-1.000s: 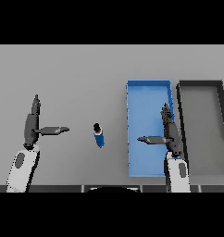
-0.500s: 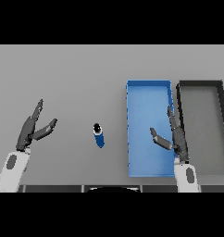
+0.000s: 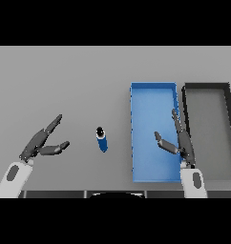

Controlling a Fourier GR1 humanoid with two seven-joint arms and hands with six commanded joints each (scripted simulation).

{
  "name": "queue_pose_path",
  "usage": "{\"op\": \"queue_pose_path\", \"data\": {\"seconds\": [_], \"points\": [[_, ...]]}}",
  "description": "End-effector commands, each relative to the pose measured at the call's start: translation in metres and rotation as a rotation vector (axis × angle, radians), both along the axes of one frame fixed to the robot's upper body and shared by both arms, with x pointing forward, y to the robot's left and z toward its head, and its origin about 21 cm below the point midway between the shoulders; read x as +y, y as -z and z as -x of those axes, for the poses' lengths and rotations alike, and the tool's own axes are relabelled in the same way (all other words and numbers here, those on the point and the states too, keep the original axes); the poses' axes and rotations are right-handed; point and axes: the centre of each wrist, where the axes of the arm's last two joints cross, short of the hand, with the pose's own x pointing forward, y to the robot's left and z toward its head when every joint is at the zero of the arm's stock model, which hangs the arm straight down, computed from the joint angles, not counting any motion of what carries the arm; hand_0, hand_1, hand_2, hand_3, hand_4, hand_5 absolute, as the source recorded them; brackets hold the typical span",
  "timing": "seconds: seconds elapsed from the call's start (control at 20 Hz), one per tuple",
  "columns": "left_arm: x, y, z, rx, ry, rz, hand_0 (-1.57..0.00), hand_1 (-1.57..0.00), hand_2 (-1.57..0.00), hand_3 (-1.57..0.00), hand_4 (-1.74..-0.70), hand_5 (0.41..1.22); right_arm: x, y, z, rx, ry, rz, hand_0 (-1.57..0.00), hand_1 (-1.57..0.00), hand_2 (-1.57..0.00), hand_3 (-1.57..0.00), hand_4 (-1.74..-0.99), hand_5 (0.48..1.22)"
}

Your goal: Pick up the blue pipe and place it into the blue bin.

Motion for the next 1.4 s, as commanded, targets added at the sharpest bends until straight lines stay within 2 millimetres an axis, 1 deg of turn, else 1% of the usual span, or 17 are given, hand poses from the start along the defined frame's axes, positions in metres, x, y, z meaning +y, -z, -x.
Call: {"op": "queue_pose_path", "data": {"seconds": [0.0, 0.1, 0.15, 0.2, 0.25, 0.35, 0.5, 0.65, 0.7, 0.85, 0.9, 1.05, 1.1, 1.15, 1.25, 1.3, 1.35], "points": [[-0.008, 0.002, 0.003, 0.023, 0.030, -0.001, 0.00, 0.00, 0.00, 0.00, -1.07, 0.522, 0.001, 0.002, 0.000, 0.004, 0.002, -0.002, 0.00, 0.00, 0.00, 0.00, -1.174, 0.616], [-0.023, 0.006, 0.009, 0.078, 0.090, -0.012, 0.00, 0.00, 0.00, 0.00, -1.11, 0.497, 0.001, -0.001, 0.001, -0.002, 0.008, 0.008, 0.00, 0.00, 0.00, 0.00, -1.164, 0.617], [-0.032, 0.008, 0.011, 0.079, 0.107, -0.023, 0.00, 0.00, 0.00, 0.00, -1.13, 0.485, -0.002, -0.001, 0.002, -0.001, 0.001, -0.007, 0.00, 0.00, 0.00, 0.00, -1.174, 0.618], [-0.038, 0.007, 0.009, 0.084, 0.120, -0.033, 0.00, 0.00, 0.00, 0.00, -1.13, 0.475, 0.001, -0.001, 0.003, 0.002, 0.001, -0.012, 0.00, 0.00, 0.00, 0.00, -1.182, 0.618], [-0.046, 0.011, 0.011, 0.102, 0.141, -0.040, 0.00, 0.00, 0.00, 0.00, -1.14, 0.464, 0.001, -0.003, 0.001, 0.005, 0.005, -0.015, 0.00, 0.00, 0.00, 0.00, -1.189, 0.619], [-0.063, 0.019, 0.015, 0.116, 0.178, -0.024, 0.00, 0.00, 0.00, 0.00, -1.14, 0.450, 0.002, 0.001, 0.006, 0.003, -0.003, -0.023, 0.00, 0.00, 0.00, 0.00, -1.197, 0.615], [-0.077, 0.027, 0.006, 0.114, 0.196, -0.017, 0.00, 0.00, 0.00, 0.00, -1.15, 0.452, 0.004, 0.000, -0.001, 0.014, 0.000, -0.030, 0.00, 0.00, 0.00, 0.00, -1.218, 0.627], [-0.097, 0.034, 0.000, 0.089, 0.205, 0.019, 0.00, 0.00, 0.00, 0.00, -1.16, 0.460, 0.002, 0.002, 0.004, 0.016, 0.009, -0.028, 0.00, 0.00, 0.00, 0.00, -1.211, 0.622], [-0.104, 0.039, -0.002, 0.095, 0.198, 0.024, 0.00, 0.00, 0.00, 0.00, -1.15, 0.460, 0.003, 0.001, 0.006, 0.014, 0.008, -0.019, 0.00, 0.00, 0.00, 0.00, -1.201, 0.620], [-0.123, 0.046, -0.008, 0.088, 0.215, 0.050, 0.00, 0.00, 0.00, 0.00, -1.13, 0.459, -0.004, 0.000, 0.011, 0.006, 0.015, -0.030, 0.00, 0.00, 0.00, 0.00, -1.210, 0.631], [-0.127, 0.048, -0.009, 0.093, 0.219, 0.042, 0.00, 0.00, 0.00, 0.00, -1.12, 0.456, -0.001, 0.000, 0.009, 0.012, 0.016, -0.024, 0.00, 0.00, 0.00, 0.00, -1.211, 0.634], [-0.139, 0.054, -0.015, 0.087, 0.207, -0.012, 0.00, 0.00, 0.00, 0.00, -1.06, 0.425, -0.003, 0.005, 0.007, 0.019, 0.016, -0.029, 0.00, 0.00, 0.00, 0.00, -1.222, 0.642], [-0.139, 0.058, -0.015, 0.093, 0.203, -0.020, 0.00, 0.00, 0.00, 0.00, -1.05, 0.418, -0.004, 0.003, 0.006, 0.012, 0.011, -0.024, 0.00, 0.00, 0.00, 0.00, -1.221, 0.645], [-0.143, 0.056, -0.020, 0.094, 0.209, 0.005, 0.00, 0.00, 0.00, 0.00, -1.06, 0.420, -0.003, 0.001, 0.007, -0.003, 0.014, -0.018, 0.00, 0.00, 0.00, 0.00, -1.214, 0.645], [-0.152, 0.061, -0.019, 0.096, 0.228, 0.047, 0.00, 0.00, 0.00, 0.00, -1.09, 0.441, -0.003, 0.001, 0.006, -0.002, 0.019, -0.003, 0.00, 0.00, 0.00, 0.00, -1.205, 0.649], [-0.154, 0.063, -0.019, 0.095, 0.234, 0.063, 0.00, 0.00, 0.00, 0.00, -1.11, 0.463, -0.002, 0.001, 0.009, -0.002, 0.015, -0.013, 0.00, 0.00, 0.00, 0.00, -1.207, 0.650], [-0.158, 0.062, -0.021, 0.093, 0.220, 0.095, 0.00, 0.00, -0.05, -0.04, -1.14, 0.502, -0.002, 0.003, 0.011, -0.001, 0.011, -0.011, 0.00, 0.00, 0.00, 0.00, -1.210, 0.653]]}}
